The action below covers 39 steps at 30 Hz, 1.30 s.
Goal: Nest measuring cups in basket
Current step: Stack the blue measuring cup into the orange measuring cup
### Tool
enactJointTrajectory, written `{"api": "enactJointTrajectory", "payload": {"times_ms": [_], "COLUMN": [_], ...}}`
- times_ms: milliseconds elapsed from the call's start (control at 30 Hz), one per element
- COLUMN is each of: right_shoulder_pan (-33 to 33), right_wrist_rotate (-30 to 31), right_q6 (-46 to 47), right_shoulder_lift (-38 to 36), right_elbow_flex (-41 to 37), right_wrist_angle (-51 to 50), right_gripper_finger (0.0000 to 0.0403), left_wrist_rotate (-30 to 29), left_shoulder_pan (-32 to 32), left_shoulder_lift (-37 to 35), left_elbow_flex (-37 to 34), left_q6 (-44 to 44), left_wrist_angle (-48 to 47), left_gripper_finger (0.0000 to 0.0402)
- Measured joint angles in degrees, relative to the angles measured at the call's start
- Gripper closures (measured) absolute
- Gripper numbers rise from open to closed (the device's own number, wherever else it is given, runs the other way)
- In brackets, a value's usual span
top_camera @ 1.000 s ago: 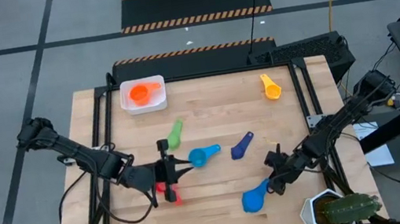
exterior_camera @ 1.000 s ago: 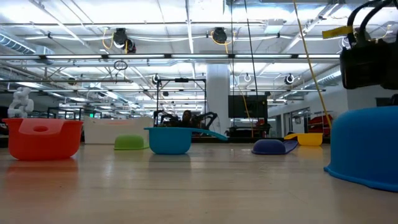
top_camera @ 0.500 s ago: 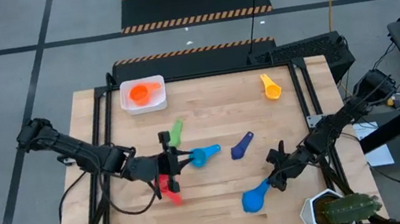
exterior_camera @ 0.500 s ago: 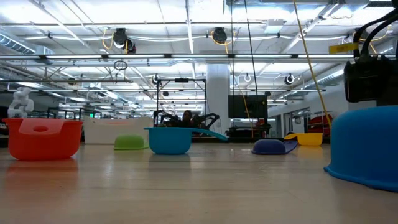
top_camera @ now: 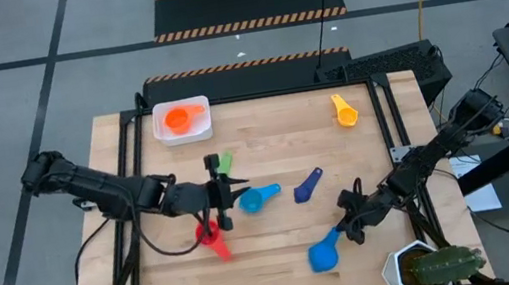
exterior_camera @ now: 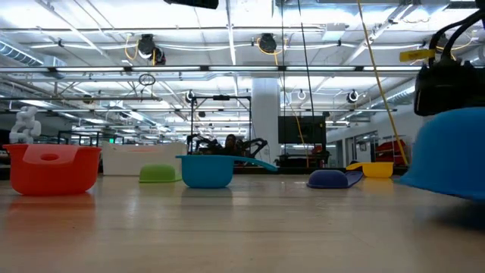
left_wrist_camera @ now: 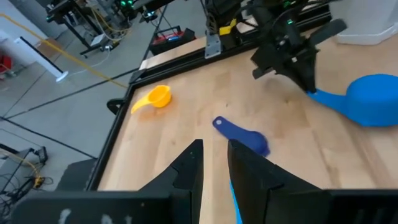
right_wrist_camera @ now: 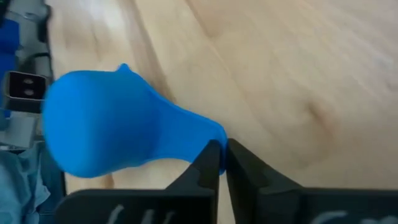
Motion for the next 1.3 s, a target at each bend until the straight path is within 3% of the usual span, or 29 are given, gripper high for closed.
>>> {"api": "enactJointTrajectory", "payload": {"times_ms": [333,533,967,1300], "right_shoulder_pan": [-0.9,-1.9,-1.8,-1.8], "right_wrist_rotate": [5.9,9.7,18.9,24.2], "right_q6": [-10.6,-20.1,-50.8,-75.7], "right_shoulder_lift": [-0.2,-2.3,-9.0,-12.0], "right_elbow_flex": [0.0,0.0,0.0,0.1], "right_wrist_angle": [8.5,12.2,21.0,25.9], "right_gripper_finger": [0.0402,0.0403,0.0403,0.0403], "left_wrist_rotate": [1.8,7.7,21.9,28.8], "left_shoulder_pan": [3.5,5.6,8.0,7.9], "left_shoulder_lift": [0.0,0.0,0.0,0.0], "left_elbow_flex": [0.0,0.0,0.0,0.0], "left_q6": [0.6,-0.9,-7.3,-8.0], "left_wrist_angle": [0.1,0.1,0.1,3.2], "left_gripper_finger": [0.0325,0.0325,0.0325,0.0325]}}
